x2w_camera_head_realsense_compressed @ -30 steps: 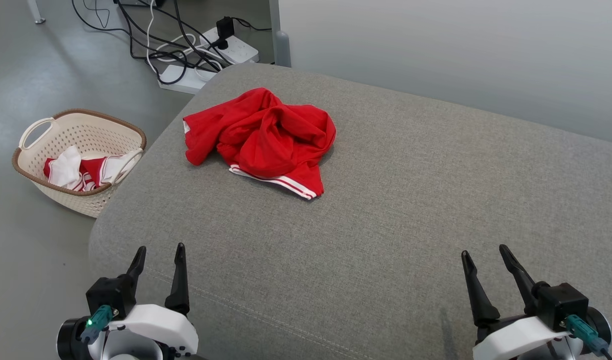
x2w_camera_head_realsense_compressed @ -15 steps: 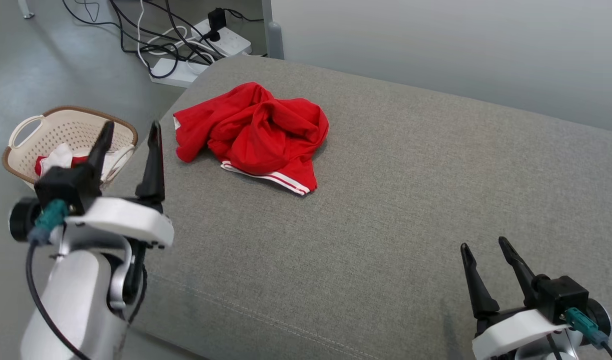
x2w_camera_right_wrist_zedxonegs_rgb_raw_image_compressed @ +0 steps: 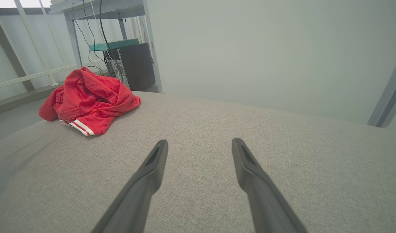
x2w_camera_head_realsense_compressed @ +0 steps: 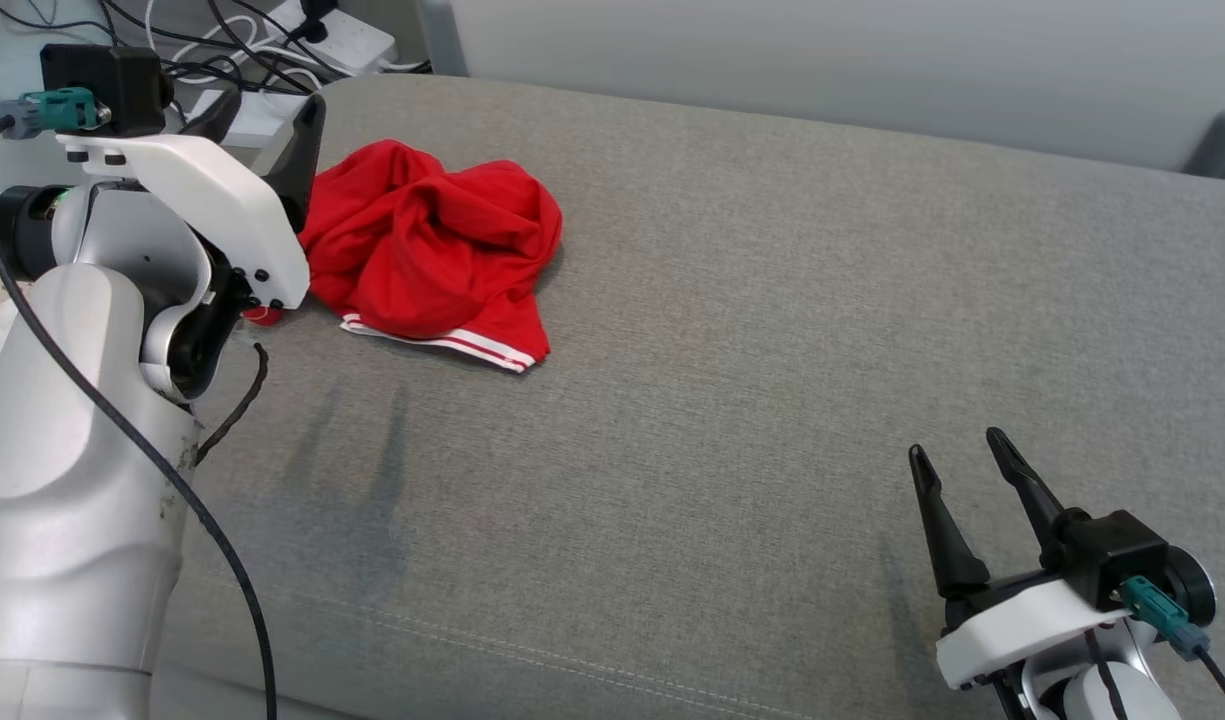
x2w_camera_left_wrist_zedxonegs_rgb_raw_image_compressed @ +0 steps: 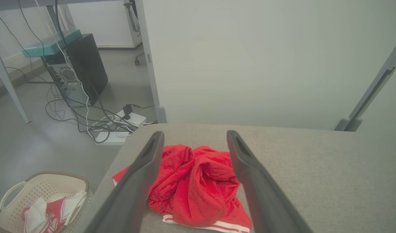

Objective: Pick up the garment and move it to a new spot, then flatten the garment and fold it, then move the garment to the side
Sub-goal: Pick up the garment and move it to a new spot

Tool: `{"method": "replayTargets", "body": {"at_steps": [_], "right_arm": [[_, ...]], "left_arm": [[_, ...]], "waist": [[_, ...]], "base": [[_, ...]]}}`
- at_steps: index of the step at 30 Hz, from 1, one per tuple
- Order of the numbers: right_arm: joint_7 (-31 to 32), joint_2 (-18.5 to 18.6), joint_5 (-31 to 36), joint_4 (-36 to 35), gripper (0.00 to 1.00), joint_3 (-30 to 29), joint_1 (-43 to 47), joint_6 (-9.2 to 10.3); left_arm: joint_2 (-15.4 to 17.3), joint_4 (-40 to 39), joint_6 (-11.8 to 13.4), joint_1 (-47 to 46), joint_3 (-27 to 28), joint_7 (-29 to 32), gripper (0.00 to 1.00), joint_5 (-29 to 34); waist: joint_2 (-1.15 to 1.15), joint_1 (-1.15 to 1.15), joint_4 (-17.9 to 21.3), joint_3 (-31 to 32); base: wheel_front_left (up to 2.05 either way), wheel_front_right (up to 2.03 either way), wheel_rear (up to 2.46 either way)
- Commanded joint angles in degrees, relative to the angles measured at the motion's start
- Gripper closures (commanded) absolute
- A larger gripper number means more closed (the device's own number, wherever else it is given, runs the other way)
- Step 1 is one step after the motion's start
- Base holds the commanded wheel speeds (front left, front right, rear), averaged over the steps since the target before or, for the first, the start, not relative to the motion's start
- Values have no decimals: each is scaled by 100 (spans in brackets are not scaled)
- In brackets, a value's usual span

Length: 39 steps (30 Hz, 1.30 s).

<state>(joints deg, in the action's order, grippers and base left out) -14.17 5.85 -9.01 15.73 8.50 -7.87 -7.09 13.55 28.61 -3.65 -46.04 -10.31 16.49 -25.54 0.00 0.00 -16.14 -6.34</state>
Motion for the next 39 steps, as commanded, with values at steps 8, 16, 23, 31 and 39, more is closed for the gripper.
{"method": "replayTargets", "body": {"at_steps": [8,16,23,31,39], "right_arm": [[-65,70,-14,-114,0,385,-391,-40],[-71,92,-59,-143,0,622,-657,-40],[-76,151,-85,-166,0,689,-836,-40],[-80,182,-137,-151,0,699,-945,-40],[-82,154,-153,-96,0,607,-915,-40]], "left_arm": [[267,1300,-300,-796,-22,600,0,-433],[495,2153,-370,-1076,-81,545,0,-713],[741,2694,-379,-1222,-47,289,0,-849],[858,3133,-379,-1443,-90,-104,100,-815],[850,3290,-360,-1729,-315,-597,100,-573]], "waist": [[0,0,486,-426],[0,0,888,-870],[0,0,1151,-1193],[0,0,1263,-1309],[0,0,1182,-1157]], "base": [[0,0,0],[0,0,0],[0,0,0],[0,0,0],[0,0,0]]}}
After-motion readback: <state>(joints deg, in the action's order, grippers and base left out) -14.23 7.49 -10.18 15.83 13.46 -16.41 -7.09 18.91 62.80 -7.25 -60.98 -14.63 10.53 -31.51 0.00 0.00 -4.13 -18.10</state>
